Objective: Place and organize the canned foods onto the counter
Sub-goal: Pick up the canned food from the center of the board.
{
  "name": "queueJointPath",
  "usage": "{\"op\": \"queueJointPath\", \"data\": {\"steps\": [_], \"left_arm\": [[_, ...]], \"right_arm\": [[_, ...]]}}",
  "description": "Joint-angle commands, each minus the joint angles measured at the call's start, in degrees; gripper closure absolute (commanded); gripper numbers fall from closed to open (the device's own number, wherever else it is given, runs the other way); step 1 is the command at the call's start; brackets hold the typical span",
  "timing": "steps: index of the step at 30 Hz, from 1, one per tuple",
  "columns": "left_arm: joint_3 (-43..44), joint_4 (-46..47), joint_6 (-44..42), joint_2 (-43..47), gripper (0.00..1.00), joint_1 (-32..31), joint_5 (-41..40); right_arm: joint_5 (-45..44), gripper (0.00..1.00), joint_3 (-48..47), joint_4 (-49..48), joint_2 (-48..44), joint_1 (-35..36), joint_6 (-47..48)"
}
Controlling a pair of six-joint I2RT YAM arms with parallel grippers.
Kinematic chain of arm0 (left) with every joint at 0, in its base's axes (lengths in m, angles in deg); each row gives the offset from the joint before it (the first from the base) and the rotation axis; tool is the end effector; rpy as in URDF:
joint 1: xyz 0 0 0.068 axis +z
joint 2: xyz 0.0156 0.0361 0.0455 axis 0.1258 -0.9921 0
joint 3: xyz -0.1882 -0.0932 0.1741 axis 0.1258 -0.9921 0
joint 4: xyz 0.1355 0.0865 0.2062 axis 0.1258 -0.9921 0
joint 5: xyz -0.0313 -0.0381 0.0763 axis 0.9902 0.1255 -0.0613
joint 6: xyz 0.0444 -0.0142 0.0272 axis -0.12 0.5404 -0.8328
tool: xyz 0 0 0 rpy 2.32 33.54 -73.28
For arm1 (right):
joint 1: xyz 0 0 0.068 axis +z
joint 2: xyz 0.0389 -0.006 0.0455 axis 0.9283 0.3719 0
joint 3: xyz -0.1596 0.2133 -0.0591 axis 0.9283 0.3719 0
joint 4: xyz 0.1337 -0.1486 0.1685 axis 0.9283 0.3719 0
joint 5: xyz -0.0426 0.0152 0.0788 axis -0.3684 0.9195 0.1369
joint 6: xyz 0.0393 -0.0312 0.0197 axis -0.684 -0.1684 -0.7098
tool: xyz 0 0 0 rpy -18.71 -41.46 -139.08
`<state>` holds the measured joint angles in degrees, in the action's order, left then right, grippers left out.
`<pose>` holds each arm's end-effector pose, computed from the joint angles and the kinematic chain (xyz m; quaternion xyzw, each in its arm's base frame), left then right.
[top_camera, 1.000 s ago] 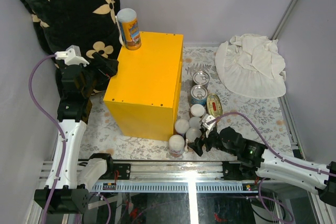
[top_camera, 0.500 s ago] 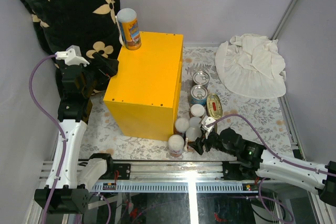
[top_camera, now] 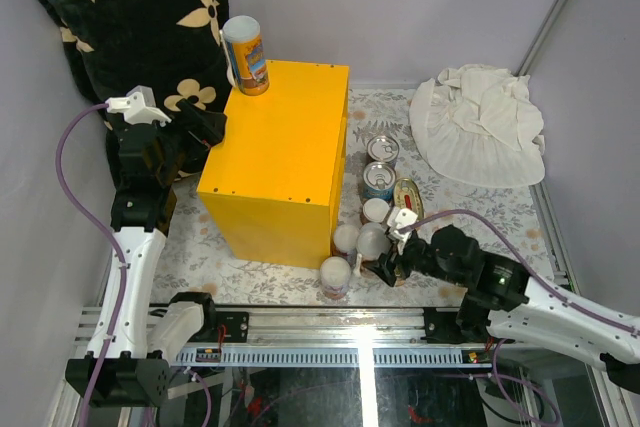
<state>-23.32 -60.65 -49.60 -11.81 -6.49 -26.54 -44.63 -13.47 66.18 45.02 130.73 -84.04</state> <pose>0.2069 -0.0017 0.3918 -0.1676 0.7430 -0.2106 0.6128 0.0693 0.1330 0.2697 -0.3951 0.6916 0.3241 0.5104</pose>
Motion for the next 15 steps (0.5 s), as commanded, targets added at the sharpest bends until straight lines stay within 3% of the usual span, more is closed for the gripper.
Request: {"op": "queueJointPath", "data": {"steps": [1, 10, 15], "left_arm": [[-1.5, -1.9, -3.3, -0.7, 0.0, -0.2, -2.1], [-1.4, -2.0, -4.3, -0.7, 0.0, 0.2, -2.8], [-1.5, -1.8, -4.2, -0.4, 0.0, 0.5, -2.7]], "right_arm": [[0.7, 1.0, -15.5, -2.2, 0.2, 0.3, 4.8], [-6.7, 1.0, -50.5, 13.7, 14.1, 0.3, 6.8], [-9.6, 1.0, -72.9, 19.9, 27.4, 0.3, 8.4]]}}
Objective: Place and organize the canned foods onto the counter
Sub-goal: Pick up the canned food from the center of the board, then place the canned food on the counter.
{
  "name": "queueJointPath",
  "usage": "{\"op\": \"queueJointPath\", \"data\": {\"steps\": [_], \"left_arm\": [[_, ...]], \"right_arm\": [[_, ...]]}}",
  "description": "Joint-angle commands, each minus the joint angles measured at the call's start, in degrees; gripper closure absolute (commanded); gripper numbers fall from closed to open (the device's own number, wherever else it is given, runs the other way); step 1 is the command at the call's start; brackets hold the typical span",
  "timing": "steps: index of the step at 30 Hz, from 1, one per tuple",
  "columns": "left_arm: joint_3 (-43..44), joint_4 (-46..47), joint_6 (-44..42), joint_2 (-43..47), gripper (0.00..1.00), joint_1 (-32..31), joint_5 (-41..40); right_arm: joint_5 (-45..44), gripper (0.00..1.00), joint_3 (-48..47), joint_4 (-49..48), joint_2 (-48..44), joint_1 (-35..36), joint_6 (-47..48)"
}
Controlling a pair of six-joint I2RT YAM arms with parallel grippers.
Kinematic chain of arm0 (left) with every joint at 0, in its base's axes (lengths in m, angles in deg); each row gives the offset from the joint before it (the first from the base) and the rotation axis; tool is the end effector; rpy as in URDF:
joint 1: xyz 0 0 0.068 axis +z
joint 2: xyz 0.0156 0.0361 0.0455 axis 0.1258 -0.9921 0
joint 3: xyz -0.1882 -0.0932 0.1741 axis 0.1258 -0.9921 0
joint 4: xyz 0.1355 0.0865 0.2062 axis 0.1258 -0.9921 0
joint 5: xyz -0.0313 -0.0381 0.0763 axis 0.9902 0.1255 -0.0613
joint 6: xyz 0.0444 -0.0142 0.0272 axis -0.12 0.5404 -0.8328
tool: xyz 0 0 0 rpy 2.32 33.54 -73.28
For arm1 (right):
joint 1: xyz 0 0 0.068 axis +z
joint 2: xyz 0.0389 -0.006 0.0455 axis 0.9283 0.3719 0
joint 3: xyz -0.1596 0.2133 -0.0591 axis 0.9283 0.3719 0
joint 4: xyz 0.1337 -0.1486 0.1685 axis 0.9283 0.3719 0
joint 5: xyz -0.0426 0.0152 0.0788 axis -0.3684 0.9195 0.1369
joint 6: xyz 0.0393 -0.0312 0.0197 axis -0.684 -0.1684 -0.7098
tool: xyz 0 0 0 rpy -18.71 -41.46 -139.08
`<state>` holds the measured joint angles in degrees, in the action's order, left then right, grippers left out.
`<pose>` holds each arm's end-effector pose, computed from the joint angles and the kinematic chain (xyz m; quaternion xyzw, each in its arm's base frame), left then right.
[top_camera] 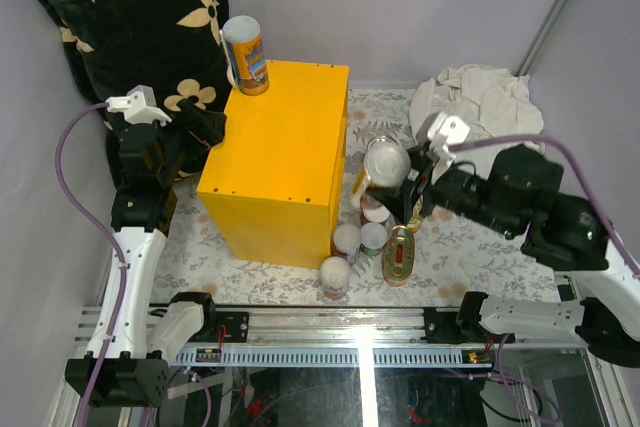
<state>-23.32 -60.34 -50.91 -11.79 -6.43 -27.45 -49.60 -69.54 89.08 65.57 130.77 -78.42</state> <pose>0.2069 -0.0009 0.3925 -0.1639 0.7420 -0.1979 0.6192 0.0694 0.1269 0.4988 -0.3644 0.6270 0.3132 0.6132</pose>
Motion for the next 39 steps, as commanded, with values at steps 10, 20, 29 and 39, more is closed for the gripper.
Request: {"op": "queueJointPath", "data": {"steps": [10, 20, 29, 39], "left_arm": [[-1.9, -2.6, -3.2, 0.0, 0.0, 0.6, -0.9], [-1.6, -2.5, -3.1, 0.4, 0.0, 0.7, -1.6], [-1.8, -2.7, -3.7, -0.1, 0.0, 0.6, -2.0], [-1.7, -3.2, -4.2, -1.3, 0.0, 1.0, -2.2]], "right_arm": [[-2.3, 1.0, -44.6, -1.4, 29.0, 0.0, 5.3], [11.7, 1.0, -51.6, -6.8, 41.7, -14.0, -3.0], [20.1, 1.0, -55.7, -8.9, 51.6, -20.5, -5.0], [22.5, 0.01, -44.0, -14.3, 47.4, -22.5, -5.5]]}}
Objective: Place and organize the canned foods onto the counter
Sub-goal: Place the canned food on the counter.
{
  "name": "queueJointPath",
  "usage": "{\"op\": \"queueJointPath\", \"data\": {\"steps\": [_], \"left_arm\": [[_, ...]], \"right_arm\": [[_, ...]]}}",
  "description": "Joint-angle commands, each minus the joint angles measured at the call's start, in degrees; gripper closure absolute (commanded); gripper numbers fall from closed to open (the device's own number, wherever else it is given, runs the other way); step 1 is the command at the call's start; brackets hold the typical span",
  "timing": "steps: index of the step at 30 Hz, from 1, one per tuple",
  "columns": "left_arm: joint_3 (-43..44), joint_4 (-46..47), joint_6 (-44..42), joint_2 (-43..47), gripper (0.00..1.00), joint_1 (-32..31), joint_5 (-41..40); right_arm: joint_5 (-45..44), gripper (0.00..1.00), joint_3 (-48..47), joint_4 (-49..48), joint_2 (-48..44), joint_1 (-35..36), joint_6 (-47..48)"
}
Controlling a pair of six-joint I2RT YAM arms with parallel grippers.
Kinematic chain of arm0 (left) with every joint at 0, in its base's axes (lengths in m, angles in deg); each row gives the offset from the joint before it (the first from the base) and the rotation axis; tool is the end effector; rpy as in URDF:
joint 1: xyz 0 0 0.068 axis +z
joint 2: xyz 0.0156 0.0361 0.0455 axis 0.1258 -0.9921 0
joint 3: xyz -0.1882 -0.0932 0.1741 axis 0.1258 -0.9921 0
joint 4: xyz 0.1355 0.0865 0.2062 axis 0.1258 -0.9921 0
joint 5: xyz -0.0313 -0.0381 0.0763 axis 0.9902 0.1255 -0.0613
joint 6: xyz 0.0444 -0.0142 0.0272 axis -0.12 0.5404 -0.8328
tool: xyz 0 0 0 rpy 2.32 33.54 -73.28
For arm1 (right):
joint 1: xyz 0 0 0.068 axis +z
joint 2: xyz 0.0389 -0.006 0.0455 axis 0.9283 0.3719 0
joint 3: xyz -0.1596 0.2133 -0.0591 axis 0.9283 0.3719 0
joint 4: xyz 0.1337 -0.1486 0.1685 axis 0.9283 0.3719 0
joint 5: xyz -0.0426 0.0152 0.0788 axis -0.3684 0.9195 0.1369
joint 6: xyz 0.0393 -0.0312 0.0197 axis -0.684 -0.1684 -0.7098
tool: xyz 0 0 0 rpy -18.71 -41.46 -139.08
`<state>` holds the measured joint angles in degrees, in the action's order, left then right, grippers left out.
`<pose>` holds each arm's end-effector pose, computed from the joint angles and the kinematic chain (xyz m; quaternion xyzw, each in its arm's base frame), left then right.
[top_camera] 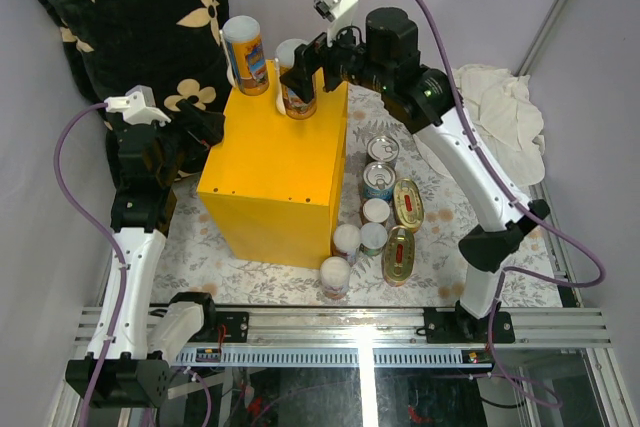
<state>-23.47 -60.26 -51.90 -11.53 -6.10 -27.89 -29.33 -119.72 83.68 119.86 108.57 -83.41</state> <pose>0.2059 0.0005 0.3926 -0.1617 0.7414 -0.1882 0.6234 0.2935 0.2619 0.5310 -0.3184 0.6426 0.3374 0.6099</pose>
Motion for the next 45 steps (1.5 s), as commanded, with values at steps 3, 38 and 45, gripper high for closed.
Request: {"op": "queueJointPath", "data": {"steps": [3, 38, 45], "left_arm": [[-1.5, -3.2, -3.0, -1.9, 0.0, 0.8, -1.4], [-1.3, -3.3, -2.9, -4.5, 0.0, 2.0, -0.5], [-1.5, -3.3, -2.8, -4.8, 0.0, 2.5, 0.0]], "right_arm": [[2.6, 0.0, 16.6, -14.4, -12.7, -0.6, -0.5], [-14.4, 0.65, 26.8, -36.7, -6.2, -2.0, -9.4], [-27.6, 0.57, 16.3, -29.6, -0.6, 3.8, -3.6]]}}
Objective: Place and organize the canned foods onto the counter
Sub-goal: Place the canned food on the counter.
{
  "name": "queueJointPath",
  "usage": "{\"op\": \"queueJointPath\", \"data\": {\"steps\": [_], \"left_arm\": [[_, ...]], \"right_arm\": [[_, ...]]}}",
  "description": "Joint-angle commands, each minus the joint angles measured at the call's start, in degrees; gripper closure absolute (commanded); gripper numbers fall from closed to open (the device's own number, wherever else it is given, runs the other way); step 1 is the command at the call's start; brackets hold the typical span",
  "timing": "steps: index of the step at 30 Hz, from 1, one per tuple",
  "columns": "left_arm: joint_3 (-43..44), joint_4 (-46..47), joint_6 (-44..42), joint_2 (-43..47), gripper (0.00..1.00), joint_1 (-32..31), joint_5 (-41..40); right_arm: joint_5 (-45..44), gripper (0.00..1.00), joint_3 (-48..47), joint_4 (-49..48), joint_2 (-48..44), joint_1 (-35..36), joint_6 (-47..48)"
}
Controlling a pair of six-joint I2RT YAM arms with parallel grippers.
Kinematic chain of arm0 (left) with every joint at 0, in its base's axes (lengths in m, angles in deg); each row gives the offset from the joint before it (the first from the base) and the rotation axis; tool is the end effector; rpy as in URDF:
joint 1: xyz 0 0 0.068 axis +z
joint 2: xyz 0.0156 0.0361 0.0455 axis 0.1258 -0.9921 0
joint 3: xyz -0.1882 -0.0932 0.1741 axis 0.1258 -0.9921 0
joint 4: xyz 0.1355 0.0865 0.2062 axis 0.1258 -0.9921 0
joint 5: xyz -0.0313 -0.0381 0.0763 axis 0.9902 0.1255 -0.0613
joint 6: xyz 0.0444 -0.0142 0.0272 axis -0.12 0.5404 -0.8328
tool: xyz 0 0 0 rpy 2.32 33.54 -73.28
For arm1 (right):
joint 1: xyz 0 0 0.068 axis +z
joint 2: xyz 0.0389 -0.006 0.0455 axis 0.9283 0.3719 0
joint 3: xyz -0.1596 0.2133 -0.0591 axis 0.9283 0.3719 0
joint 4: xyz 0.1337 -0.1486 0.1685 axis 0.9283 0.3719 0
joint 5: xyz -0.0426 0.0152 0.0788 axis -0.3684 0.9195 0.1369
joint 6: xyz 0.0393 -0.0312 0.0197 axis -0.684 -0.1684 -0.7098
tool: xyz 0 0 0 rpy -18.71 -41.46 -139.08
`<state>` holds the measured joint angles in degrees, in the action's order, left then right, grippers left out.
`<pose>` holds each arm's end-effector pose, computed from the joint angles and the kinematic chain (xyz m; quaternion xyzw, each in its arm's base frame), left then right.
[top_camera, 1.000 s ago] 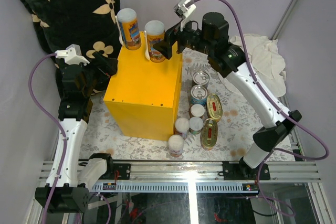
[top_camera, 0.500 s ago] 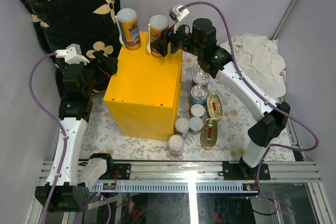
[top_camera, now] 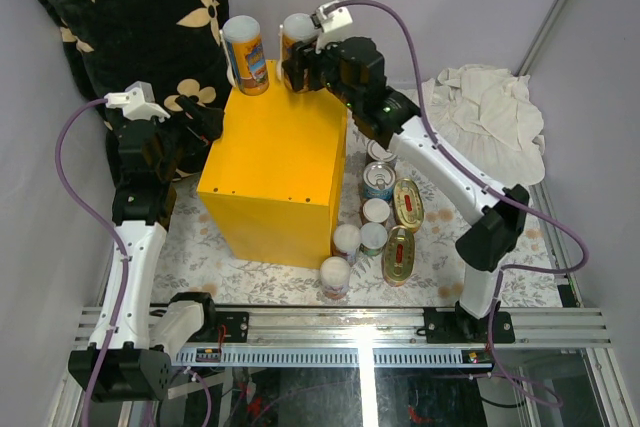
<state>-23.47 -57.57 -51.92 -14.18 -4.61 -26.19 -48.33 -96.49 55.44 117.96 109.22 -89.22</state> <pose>0.2193 0.0055 0.3887 -0.1617 0.7410 -0.1909 0.6231 0.3288 0.2830 0.4666 -0.1665 0.6534 0.2843 0.6816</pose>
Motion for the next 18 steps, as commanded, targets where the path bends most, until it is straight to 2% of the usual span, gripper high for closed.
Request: {"op": "queueJointPath", "data": {"steps": [1, 5, 8, 13, 18], "left_arm": [[-1.5, -6.0, -2.8, -2.1, 0.0, 1.1, -1.5], [-1.6, -6.0, -2.8, -2.2, 0.0, 1.1, -1.4], [-1.5, -6.0, -2.7, -2.3, 0.0, 1.2, -1.0], [-1.5, -6.0, -2.7, -2.5, 0.0, 1.3, -0.7], [-1.6, -6.0, -2.6, -2.4, 0.0, 1.4, -0.4]], "right_arm": [[-9.7, 0.51, -7.7, -0.5, 1.8, 3.3, 2.2], [-10.5, 0.19, -8.2, 1.9, 1.8, 3.4, 2.3], [-8.8, 0.01, -6.2, 2.3, 0.1, 3.4, 2.7], [-2.1, 0.01, -0.8, 2.2, -4.8, 2.2, 3.6], [11.5, 0.02, 7.6, -2.7, -10.3, -1.5, 3.6]]}}
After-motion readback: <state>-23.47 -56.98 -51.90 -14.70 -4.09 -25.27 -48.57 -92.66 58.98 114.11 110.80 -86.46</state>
